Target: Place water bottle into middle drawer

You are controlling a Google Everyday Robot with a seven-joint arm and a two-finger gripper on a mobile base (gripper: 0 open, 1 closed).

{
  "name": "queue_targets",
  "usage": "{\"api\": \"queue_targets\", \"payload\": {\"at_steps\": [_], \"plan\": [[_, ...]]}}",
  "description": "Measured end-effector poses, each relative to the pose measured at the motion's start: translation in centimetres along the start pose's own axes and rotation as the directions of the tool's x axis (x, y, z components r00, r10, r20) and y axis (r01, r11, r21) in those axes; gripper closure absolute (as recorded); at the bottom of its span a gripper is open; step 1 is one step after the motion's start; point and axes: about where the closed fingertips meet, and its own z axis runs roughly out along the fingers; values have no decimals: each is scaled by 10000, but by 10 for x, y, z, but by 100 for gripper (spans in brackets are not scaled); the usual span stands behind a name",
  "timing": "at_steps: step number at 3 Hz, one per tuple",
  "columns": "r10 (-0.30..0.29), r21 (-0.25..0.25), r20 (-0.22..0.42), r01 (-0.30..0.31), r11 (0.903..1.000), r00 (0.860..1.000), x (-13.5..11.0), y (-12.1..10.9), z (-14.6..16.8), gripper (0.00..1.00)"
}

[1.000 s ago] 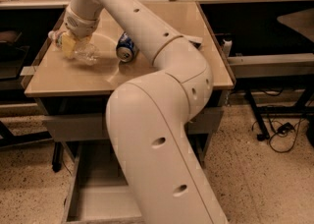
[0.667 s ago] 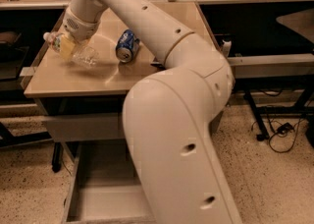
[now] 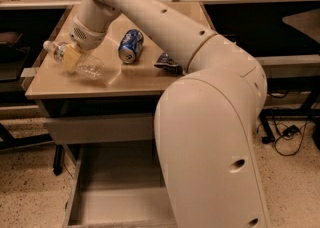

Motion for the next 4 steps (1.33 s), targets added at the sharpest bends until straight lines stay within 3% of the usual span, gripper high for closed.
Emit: {"api": "queue_targets", "payload": {"at_steps": [2,3,4], "plan": [[223,-18,-97,-223,9997,9997,15,54,-14,100],[937,167,-428,-931,9955,9947,52,117,-29,100],[982,190,-428,-975,9951,9942,54,131,-32,100]]}}
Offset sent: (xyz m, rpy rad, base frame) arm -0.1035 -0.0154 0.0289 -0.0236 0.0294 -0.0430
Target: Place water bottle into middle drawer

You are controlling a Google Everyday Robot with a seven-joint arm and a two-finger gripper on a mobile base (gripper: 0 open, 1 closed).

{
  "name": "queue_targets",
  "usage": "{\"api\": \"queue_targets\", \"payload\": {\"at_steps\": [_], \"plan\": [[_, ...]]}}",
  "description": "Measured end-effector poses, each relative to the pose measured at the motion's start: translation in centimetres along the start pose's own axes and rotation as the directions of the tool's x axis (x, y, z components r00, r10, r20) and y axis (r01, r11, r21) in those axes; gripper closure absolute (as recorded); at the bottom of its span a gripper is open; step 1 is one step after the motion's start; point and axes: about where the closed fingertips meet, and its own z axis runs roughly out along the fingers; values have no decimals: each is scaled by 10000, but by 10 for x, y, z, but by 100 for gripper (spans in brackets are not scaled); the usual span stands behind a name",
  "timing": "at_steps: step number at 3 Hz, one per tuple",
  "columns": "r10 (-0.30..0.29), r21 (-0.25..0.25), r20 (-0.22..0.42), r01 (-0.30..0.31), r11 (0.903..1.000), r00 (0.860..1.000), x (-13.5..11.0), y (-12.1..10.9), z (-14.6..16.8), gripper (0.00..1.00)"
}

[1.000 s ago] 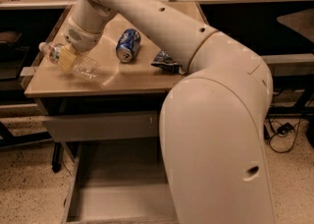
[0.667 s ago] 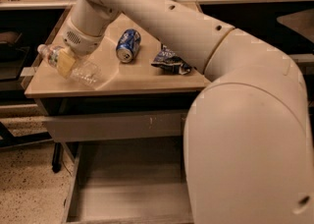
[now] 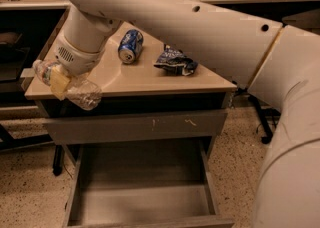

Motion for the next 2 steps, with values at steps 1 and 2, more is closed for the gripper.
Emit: {"api": "queue_targets", "payload": {"at_steps": [1,2], "plan": [[438,63,323,-440,9990,9985,11,26,-4,100],[952,102,347,-956,9954,9948,31,53,0,100]]}}
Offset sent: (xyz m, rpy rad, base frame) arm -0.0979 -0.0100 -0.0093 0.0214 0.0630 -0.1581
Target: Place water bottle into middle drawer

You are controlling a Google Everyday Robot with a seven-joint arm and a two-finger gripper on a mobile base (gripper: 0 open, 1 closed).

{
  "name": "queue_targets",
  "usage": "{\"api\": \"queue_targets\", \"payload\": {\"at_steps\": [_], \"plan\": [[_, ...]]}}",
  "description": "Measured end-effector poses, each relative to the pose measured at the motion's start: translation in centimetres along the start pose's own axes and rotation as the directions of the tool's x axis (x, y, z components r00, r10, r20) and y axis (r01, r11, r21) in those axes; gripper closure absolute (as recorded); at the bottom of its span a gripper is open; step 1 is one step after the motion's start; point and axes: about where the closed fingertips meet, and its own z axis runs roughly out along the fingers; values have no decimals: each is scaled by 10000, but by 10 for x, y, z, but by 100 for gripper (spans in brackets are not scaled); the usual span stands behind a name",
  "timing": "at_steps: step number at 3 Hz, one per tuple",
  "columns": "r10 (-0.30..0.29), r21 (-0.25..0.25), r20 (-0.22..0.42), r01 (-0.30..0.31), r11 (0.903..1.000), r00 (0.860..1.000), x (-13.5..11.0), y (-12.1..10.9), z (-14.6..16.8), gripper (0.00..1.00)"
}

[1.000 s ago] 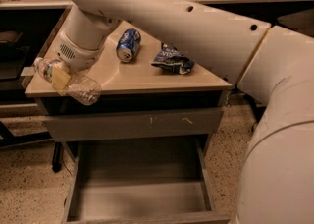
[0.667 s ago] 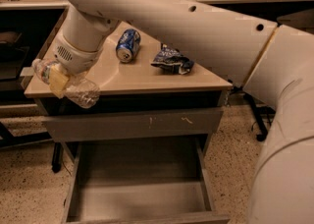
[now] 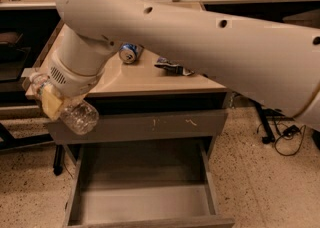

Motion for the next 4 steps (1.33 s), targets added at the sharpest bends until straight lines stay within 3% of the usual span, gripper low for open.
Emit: {"api": "queue_targets", "payload": {"at_steps": [1,2,4], "plan": [[922,366,-334,-910,9952,9952,38,9,11,100],[2306,1042,-923,-2209,9697,9687,104,-4,30,100],[2537,787,-915,-2470,9658,9629,111,-2,39,100]]}}
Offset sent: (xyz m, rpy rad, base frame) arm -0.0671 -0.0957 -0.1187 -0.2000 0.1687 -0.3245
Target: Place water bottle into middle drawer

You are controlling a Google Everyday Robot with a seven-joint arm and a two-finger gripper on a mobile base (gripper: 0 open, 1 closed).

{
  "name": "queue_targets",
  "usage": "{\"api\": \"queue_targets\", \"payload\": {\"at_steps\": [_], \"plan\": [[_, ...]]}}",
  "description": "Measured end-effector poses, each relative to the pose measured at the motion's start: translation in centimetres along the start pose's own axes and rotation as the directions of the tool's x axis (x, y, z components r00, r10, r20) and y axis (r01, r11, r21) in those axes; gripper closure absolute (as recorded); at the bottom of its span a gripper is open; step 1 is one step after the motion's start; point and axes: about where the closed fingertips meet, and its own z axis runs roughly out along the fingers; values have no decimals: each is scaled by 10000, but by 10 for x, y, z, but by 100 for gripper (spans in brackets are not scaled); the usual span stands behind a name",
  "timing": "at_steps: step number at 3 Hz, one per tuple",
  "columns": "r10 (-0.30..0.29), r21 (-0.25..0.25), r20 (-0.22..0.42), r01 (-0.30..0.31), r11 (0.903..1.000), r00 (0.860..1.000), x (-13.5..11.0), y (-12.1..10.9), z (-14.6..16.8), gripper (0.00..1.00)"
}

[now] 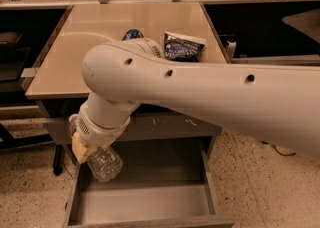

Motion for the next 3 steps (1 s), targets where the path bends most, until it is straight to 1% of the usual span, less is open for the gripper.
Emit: {"api": "queue_targets", "payload": {"at_steps": [1,2,3], "plan": [[886,-411,-168,-892,9952,9959,22,-8,36,100],[1699,-596,-363,-1719,9833,9848,44,-26,76,100],[2487,-651,-708,-2533,9652,9660,62,-50,112,100]]}}
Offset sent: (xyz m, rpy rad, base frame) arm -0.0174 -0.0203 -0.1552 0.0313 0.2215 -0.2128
